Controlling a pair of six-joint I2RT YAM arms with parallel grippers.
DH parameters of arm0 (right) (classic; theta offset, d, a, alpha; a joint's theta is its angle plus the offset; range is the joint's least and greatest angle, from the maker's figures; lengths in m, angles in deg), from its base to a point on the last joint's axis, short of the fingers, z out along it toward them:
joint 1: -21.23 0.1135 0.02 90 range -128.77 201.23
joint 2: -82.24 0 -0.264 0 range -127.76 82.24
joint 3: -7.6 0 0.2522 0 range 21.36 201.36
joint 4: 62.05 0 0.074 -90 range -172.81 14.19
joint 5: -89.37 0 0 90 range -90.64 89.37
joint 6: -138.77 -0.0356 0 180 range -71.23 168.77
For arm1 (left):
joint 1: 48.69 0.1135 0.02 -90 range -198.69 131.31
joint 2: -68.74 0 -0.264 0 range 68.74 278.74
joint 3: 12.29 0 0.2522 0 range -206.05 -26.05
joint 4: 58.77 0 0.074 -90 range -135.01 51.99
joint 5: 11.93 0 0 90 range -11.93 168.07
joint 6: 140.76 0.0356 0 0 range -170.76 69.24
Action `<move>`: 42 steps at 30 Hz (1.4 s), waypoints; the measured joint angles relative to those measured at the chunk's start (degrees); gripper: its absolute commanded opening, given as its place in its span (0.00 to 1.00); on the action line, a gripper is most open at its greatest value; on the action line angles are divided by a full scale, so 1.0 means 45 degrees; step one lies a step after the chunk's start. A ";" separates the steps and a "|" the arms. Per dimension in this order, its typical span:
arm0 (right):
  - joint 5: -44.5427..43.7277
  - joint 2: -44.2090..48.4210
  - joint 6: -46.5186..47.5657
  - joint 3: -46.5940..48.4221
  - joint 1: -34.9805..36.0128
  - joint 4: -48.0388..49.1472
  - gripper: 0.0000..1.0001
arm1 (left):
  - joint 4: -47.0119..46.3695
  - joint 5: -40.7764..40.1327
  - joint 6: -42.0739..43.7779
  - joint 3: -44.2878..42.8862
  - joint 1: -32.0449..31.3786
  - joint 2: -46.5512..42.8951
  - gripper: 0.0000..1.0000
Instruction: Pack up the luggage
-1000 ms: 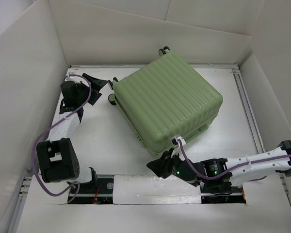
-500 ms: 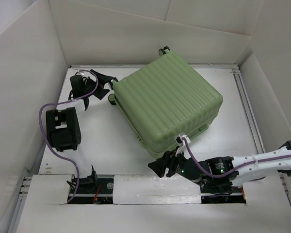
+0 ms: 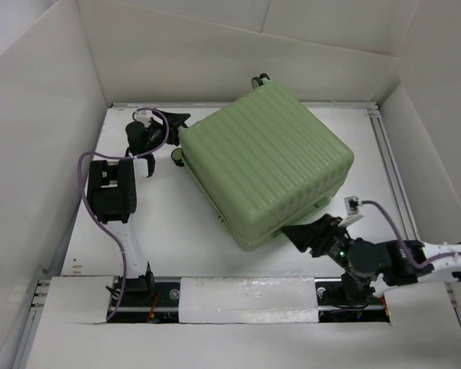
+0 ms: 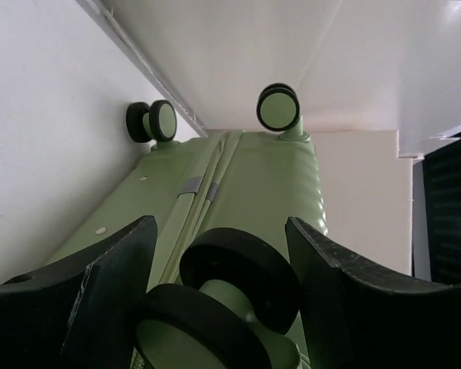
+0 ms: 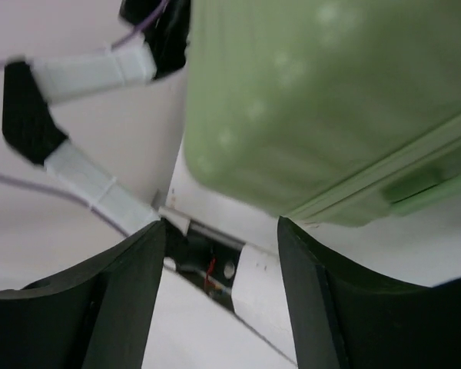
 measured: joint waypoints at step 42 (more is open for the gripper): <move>0.9345 -0.1778 0.7169 -0.0651 -1.4586 0.1632 0.35 | 0.9894 -0.5119 0.6630 0.7407 0.1326 -1.5140 0.00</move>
